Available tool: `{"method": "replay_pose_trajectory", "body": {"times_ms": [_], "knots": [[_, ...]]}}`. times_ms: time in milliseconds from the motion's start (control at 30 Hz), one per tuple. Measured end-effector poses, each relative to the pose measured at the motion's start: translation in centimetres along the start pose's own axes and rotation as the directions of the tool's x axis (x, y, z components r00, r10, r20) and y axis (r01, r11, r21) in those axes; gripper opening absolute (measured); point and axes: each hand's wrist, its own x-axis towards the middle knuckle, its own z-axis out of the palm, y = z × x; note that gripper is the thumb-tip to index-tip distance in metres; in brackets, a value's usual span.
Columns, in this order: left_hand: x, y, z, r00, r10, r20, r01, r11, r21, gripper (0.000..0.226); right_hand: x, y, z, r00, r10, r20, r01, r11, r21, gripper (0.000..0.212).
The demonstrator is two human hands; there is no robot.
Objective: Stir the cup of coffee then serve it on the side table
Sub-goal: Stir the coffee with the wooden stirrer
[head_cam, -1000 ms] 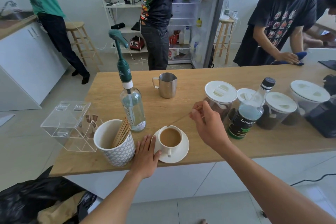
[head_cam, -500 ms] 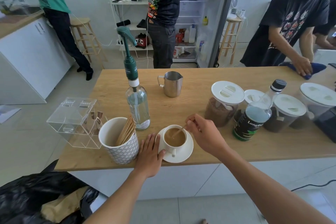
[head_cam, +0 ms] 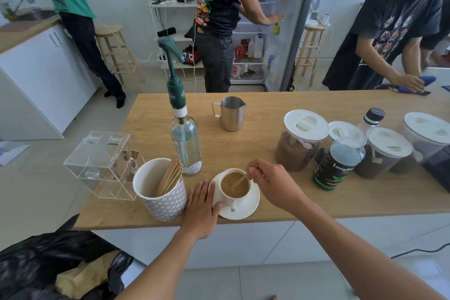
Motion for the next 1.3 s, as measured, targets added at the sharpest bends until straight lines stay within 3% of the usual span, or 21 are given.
{"method": "replay_pose_trajectory", "body": {"times_ms": [267,567,800,1033,1233,1300], "knots": [[0.0,-0.1,0.2,1.0,0.004,-0.019,-0.004,1.0,-0.003,0.064,0.1,0.2,-0.9,0.994,-0.005,-0.109,-0.021,0.972,-0.234,0.021],[0.0,-0.1,0.2,0.999,0.003,-0.039,-0.003,1.0,-0.003,0.064,-0.2,-1.1,0.7,0.999,-0.041,0.006,0.041,0.993,-0.112,0.021],[0.0,-0.1,0.2,1.0,0.001,-0.024,-0.001,1.0,0.011,0.065,0.2,-0.2,-0.9,0.992,-0.029,-0.124,-0.006,0.961,-0.276,0.02],[-0.1,-0.1,0.3,0.999,0.003,-0.032,-0.003,1.0,0.006,0.065,-0.1,-0.7,-0.7,1.0,-0.021,0.012,0.021,1.0,-0.011,0.018],[-0.1,0.0,0.2,0.999,-0.003,-0.032,0.004,1.0,0.008,0.063,0.2,-0.4,-2.0,0.999,-0.009,-0.045,-0.001,0.976,-0.218,0.019],[-0.1,0.0,0.2,0.999,0.0,-0.035,0.001,1.0,0.007,0.063,0.3,-0.5,-2.1,0.998,-0.037,-0.057,0.024,0.977,-0.211,0.019]]}}
